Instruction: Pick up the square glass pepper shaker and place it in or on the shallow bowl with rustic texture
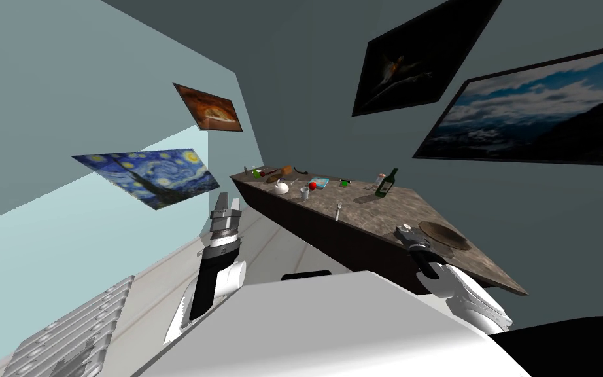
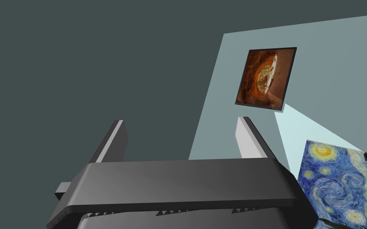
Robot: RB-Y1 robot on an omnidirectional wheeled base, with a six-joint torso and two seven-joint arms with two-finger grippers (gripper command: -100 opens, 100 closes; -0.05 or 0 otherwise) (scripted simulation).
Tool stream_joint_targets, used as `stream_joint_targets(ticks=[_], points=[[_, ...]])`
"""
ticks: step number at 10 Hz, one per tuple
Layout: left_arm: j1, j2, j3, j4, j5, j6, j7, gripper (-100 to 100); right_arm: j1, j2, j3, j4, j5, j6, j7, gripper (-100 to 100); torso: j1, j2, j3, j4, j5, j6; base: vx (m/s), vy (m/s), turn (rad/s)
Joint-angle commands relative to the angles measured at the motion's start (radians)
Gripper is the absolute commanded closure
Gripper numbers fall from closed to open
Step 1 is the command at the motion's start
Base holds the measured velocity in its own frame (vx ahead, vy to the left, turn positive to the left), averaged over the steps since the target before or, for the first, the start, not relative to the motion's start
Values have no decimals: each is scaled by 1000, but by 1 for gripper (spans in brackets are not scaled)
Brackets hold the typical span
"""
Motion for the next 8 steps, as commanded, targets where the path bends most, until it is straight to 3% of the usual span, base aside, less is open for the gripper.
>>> stream_joint_targets(ticks=[1,3,8], points=[[0,0,0,0,0,0,0,0,27,-14,0,-4,-31,-4,-22,100,0,0,0,0,0,0,-180,0,39],[0,0,0,0,0,0,0,0,51,-50,1,0,-56,-5,-62,100,-2,-3,-2,0,0,0,-98,-17,37],[0,0,0,0,0,0,0,0,77,-146,16,20,-73,8,-128,100,-6,-17,-9,-3,-1,-2,7,-60,11]])
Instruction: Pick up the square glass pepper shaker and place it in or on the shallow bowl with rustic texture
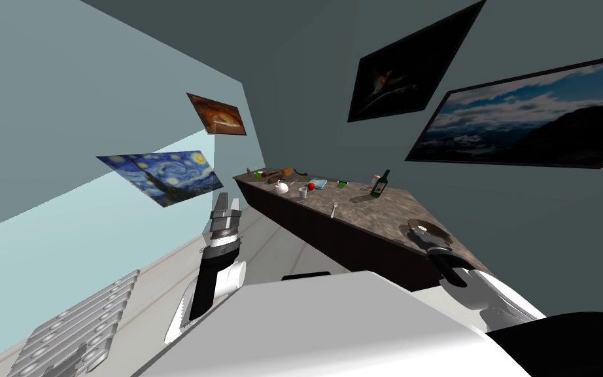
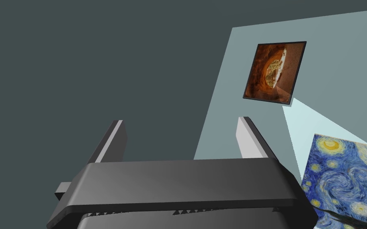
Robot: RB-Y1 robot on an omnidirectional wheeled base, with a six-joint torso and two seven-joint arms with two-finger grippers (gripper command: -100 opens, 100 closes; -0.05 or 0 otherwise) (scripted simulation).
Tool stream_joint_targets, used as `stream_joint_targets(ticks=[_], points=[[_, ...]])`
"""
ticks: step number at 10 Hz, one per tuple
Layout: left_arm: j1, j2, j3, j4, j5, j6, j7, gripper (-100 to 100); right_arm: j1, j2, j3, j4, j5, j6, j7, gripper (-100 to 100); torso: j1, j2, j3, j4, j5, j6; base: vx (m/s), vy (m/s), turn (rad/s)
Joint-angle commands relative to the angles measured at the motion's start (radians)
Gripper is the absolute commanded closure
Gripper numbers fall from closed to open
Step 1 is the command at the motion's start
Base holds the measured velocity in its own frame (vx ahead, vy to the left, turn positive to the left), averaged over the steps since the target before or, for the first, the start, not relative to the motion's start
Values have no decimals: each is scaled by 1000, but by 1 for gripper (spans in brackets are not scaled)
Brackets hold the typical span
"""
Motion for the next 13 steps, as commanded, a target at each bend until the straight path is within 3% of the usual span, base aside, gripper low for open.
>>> stream_joint_targets(ticks=[1,11,12,13], points=[[0,0,0,0,0,0,0,0,3,-35,8,9,-3,8,-20,100,0,0,0,0,0,0,11,-51,-1],[0,0,0,0,0,0,0,0,33,-242,52,61,-13,44,-124,100,1,-1,-1,-1,1,0,19,-70,-4],[0,0,0,0,0,0,0,0,30,-232,55,54,-14,47,-119,100,1,-1,-1,-1,1,0,10,-31,2],[0,0,0,0,0,0,0,0,31,-235,55,54,-14,50,-122,-100,3,-1,-1,-1,0,-1,2,-7,1]])
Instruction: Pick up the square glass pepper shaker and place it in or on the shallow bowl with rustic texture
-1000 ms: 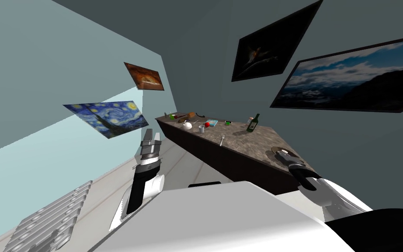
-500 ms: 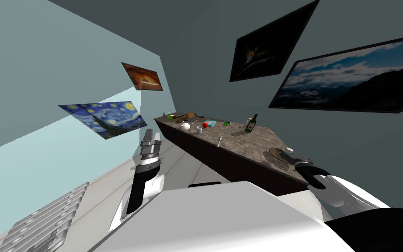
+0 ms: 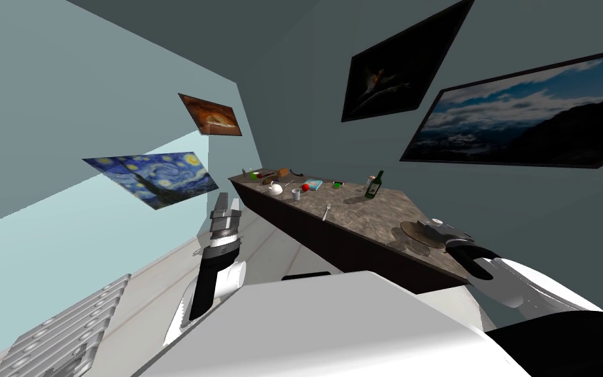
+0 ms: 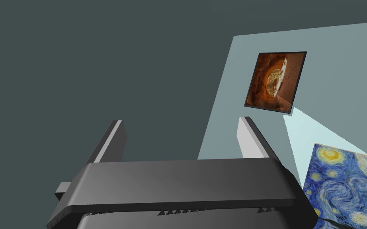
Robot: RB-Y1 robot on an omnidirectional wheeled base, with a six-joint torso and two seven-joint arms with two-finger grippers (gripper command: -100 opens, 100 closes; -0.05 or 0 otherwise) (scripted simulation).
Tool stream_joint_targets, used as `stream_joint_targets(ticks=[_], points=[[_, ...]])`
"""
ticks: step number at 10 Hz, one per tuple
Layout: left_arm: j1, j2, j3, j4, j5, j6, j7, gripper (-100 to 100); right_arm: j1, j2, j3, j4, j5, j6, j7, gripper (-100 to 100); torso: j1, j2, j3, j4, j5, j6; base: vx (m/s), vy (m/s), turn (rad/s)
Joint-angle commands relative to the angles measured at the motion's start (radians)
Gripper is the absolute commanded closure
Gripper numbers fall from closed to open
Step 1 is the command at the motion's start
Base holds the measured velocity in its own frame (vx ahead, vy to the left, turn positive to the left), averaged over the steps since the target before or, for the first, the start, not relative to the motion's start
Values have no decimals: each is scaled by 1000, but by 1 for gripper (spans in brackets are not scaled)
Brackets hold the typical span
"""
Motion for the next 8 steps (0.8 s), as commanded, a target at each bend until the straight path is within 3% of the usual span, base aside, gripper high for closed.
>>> stream_joint_targets(ticks=[1,4,5,6,8], points=[[0,0,0,0,0,0,0,0,0,0,0,0,0,0,0,-100,0,0,0,0,0,0,0,0,0],[0,0,0,0,0,0,0,0,0,0,0,0,0,0,0,-100,1,0,0,0,0,0,0,0,0],[0,0,0,0,0,0,0,0,0,0,0,0,0,0,0,0,1,0,0,0,0,0,0,0,0],[0,0,0,0,0,0,0,0,23,-39,-2,2,-17,-4,-26,-100,1,0,0,0,0,0,23,29,2],[0,0,0,0,0,0,0,0,46,-78,-3,3,-34,-8,-53,-100,4,-1,0,0,1,0,23,52,-4]])
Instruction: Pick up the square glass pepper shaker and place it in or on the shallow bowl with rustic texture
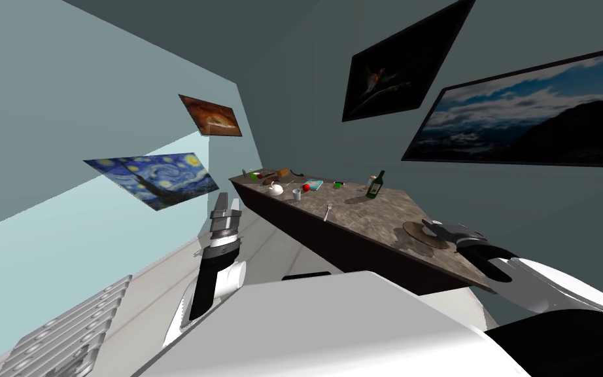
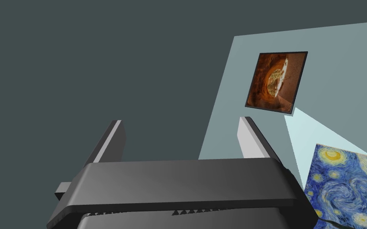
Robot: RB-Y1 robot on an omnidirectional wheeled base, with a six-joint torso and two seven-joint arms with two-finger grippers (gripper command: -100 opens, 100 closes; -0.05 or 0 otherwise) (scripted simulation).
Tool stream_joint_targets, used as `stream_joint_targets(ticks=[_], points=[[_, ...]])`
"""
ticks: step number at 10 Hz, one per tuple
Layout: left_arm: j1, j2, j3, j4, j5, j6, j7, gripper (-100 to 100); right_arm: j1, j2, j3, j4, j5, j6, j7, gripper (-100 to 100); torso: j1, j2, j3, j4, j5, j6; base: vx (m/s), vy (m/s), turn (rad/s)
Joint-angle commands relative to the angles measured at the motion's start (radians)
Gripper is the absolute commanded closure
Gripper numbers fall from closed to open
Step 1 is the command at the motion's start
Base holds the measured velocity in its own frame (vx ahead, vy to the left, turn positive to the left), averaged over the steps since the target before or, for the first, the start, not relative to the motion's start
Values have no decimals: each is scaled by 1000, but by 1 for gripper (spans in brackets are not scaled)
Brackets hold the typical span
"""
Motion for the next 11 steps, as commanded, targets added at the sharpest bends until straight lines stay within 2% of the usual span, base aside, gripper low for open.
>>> stream_joint_targets(ticks=[1,6,7,8,11], points=[[0,0,0,0,0,0,0,0,14,-29,-1,5,-12,-3,-21,-100,0,0,0,0,0,0,20,47,-1],[0,0,0,0,0,0,0,0,71,-127,-5,9,-55,-13,-87,-100,-1,0,0,0,0,0,20,40,-1],[0,0,0,0,0,0,0,0,62,-114,-4,10,-49,-12,-77,-100,-1,0,0,0,0,0,9,15,-2],[0,0,0,0,0,0,0,0,63,-116,-5,10,-50,-13,-79,0,-2,0,0,0,-1,0,0,0,0],[0,0,0,0,0,0,0,0,63,-116,-5,10,-49,-13,-79,0,-4,1,1,0,-1,0,0,0,0]])
